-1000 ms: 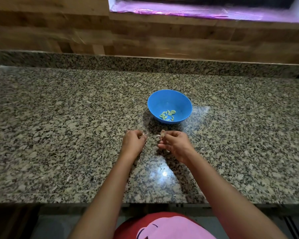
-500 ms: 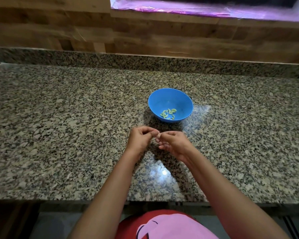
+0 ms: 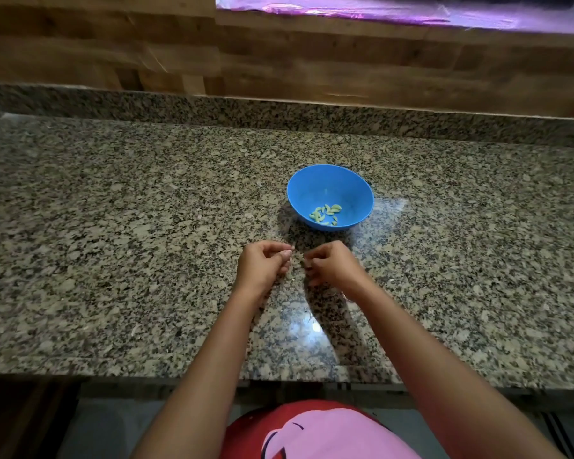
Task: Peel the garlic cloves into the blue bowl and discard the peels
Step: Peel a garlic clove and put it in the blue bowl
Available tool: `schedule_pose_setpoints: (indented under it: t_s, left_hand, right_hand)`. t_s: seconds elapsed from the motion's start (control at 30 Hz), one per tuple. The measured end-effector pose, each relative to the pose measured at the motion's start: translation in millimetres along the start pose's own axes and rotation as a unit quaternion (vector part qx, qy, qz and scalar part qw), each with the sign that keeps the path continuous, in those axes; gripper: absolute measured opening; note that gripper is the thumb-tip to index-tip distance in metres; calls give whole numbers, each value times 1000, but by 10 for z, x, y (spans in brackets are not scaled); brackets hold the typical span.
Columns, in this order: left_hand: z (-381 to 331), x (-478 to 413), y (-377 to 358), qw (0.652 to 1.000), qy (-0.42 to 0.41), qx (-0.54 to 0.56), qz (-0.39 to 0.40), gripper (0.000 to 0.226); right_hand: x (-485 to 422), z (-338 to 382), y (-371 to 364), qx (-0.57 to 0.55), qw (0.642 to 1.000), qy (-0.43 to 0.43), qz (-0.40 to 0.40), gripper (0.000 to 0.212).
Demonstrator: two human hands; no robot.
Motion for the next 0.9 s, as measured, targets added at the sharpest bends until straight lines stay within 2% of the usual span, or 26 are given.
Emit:
schedule_pose_setpoints:
  t_s: [0.1, 0.17, 0.27, 0.3, 0.37, 0.47, 0.57, 0.63, 0.7, 0.8, 0.9]
  left_hand:
    - [-16, 69, -117, 994, 25, 108, 23, 9]
    - [-13, 129, -197, 984, 40, 169, 37, 9]
    - [40, 215, -311, 970, 64, 229, 44, 9]
    - [56, 238, -347, 969, 67, 232, 45, 9]
    - [78, 267, -404, 973, 61, 217, 48, 9]
    - [97, 281, -432, 992, 29, 113, 53, 14]
    - [69, 307, -422, 994, -66, -83, 40, 10]
    - [39, 352, -437, 962, -170, -211, 23, 11]
    - [84, 393, -501, 914, -258, -313, 33, 22]
    - [247, 423, -574, 855, -279, -430, 75, 40]
    - [290, 427, -593, 824, -276, -488, 82, 47]
  right_hand:
    - [72, 68, 120, 26, 997, 35, -57, 14]
    - [132, 32, 185, -40, 997, 33, -60, 11]
    - [261, -56, 164, -200, 977, -6, 74, 9]
    - [300, -78, 163, -218, 970, -5, 102, 11]
    - [332, -116, 195, -204, 975, 13, 87, 16]
    - [305, -198, 260, -124, 992, 22, -9, 10]
    - [271, -281, 329, -55, 996, 15, -66, 10]
    - [257, -315, 357, -62, 996, 2, -70, 17]
    - [251, -298, 377, 1, 996, 13, -83, 19]
    - [260, -203, 367, 166, 978, 73, -106, 17]
    - [262, -144, 340, 258, 952, 118, -118, 16]
Point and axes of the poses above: each hand's wrist, its own x-axis away from the middle knuckle, its own y-axis out of the back of the hand, z = x × y, the point moved 5 cm from there along -x, towards the middle knuckle, and after that the axes turned 6 degrees about -y, right-handed, at the moved point
